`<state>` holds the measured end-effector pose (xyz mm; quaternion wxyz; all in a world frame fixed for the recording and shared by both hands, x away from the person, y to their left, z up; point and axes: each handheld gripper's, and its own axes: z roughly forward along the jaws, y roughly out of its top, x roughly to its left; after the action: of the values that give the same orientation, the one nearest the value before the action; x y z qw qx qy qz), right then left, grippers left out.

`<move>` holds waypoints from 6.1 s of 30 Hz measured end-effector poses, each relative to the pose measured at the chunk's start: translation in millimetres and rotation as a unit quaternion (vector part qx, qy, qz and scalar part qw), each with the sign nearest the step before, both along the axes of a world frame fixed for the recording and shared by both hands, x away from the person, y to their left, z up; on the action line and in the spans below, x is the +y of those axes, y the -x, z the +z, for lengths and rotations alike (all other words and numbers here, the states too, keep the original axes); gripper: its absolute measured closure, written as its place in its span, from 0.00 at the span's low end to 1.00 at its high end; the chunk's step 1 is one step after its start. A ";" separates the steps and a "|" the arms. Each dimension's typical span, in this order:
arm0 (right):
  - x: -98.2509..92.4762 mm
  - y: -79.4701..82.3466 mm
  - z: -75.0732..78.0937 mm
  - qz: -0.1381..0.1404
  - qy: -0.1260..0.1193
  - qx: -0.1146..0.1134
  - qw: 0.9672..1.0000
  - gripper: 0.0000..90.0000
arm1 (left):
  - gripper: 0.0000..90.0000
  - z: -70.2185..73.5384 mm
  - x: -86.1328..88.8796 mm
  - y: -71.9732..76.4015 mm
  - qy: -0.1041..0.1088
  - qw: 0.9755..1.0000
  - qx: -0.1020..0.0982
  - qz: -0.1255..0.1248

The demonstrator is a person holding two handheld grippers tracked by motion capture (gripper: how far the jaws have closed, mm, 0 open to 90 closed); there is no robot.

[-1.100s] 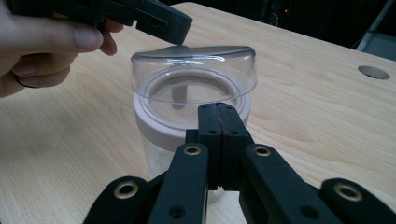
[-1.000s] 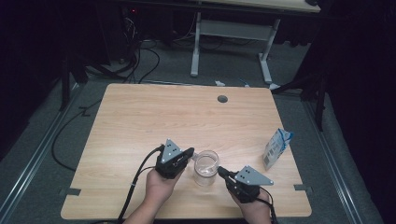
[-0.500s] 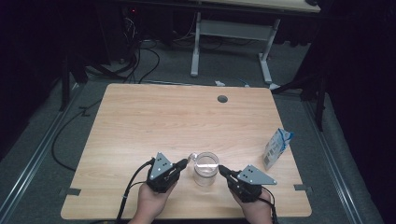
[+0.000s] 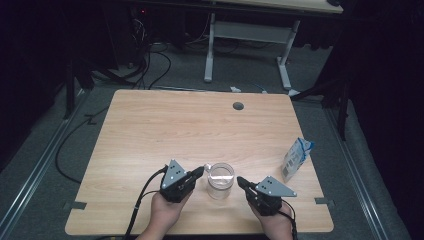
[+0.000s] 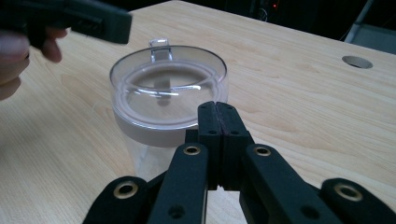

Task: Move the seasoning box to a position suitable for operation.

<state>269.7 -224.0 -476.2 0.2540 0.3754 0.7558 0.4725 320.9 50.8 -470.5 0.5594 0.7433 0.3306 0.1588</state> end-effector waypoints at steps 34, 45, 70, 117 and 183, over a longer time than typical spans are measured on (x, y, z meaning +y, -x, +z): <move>-2.3 0.7 2.3 0.004 0.000 -0.005 1.000 0.98 | 1.00 3.4 -16.6 -26.9 -0.016 1.000 0.009 0.007; -1.3 -0.1 2.2 0.005 0.000 -0.004 1.000 0.98 | 1.00 3.1 -17.4 -26.2 -0.019 1.000 0.006 0.011; 4.5 -0.5 0.4 0.012 0.014 -0.002 1.000 1.00 | 1.00 -0.2 -23.6 -25.7 0.026 0.999 0.019 0.032; 16.7 -4.2 10.5 0.025 -0.002 -0.018 1.000 1.00 | 1.00 3.6 -7.4 -16.7 0.004 1.000 -0.013 0.005; -23.0 -11.6 -4.3 -0.044 -0.023 0.008 0.999 0.69 | 0.76 -40.7 75.3 14.1 -0.054 0.998 0.024 0.027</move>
<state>281.3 -247.0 -480.6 0.2604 0.4176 0.7295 0.4749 306.9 126.1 -511.2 0.5061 0.7665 0.3552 0.1738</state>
